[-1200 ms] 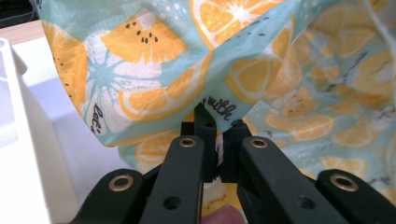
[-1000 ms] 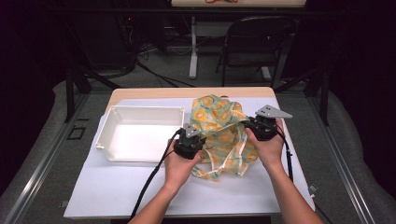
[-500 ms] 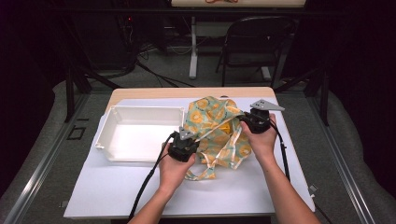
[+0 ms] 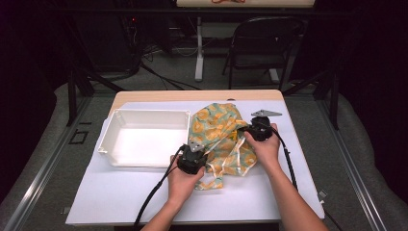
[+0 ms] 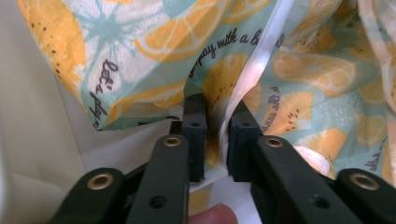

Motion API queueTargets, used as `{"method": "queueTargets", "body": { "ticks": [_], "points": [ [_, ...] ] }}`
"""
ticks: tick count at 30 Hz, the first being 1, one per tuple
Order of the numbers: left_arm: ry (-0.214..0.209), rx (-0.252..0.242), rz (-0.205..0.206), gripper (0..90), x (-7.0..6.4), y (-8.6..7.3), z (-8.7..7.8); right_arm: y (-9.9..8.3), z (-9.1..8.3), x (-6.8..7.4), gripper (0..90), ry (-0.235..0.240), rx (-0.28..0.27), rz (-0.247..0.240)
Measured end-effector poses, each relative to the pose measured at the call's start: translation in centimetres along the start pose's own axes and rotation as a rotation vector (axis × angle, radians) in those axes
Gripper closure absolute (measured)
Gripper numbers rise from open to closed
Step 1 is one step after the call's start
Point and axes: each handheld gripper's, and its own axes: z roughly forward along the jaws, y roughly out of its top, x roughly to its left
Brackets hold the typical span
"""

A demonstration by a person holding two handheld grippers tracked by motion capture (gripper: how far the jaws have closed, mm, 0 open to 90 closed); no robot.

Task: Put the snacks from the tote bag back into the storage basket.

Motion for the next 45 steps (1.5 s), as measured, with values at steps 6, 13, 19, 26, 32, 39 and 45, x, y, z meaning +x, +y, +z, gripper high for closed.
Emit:
{"method": "queueTargets", "body": {
  "ticks": [6, 13, 19, 26, 32, 39, 45],
  "points": [
    [-0.041, -0.092, -0.008, 62.5, -0.4, 0.5, -2.3, -0.5, -1.1, -0.2, 58.5, 0.008, -0.021, -0.019],
    [-0.066, -0.207, 0.008, 53.0, -0.5, 1.4, -4.2, -0.1, -3.9, 0.5, 32.4, 0.001, -0.073, -0.062],
    [-0.056, -0.236, 0.022, 49.8, -0.5, 1.9, -4.0, 0.0, -6.1, 1.4, 24.7, 0.027, -0.131, -0.112],
    [-0.054, -0.239, 0.041, 53.2, -0.7, 3.0, -3.0, 0.3, -6.9, 2.1, 54.1, 0.065, -0.181, -0.140],
    [-0.027, -0.209, 0.015, 83.2, -0.4, 3.6, -2.1, 0.5, -6.2, 1.8, 85.0, 0.072, -0.155, -0.126],
    [0.013, -0.206, -0.010, 90.0, 0.0, 4.7, -1.4, 1.6, -5.2, 1.3, 88.0, 0.052, -0.193, -0.090],
    [0.069, -0.198, -0.036, 90.0, -0.2, 5.6, -0.5, 2.0, -3.0, 0.8, 88.5, 0.035, -0.170, -0.063]
  ]
}}
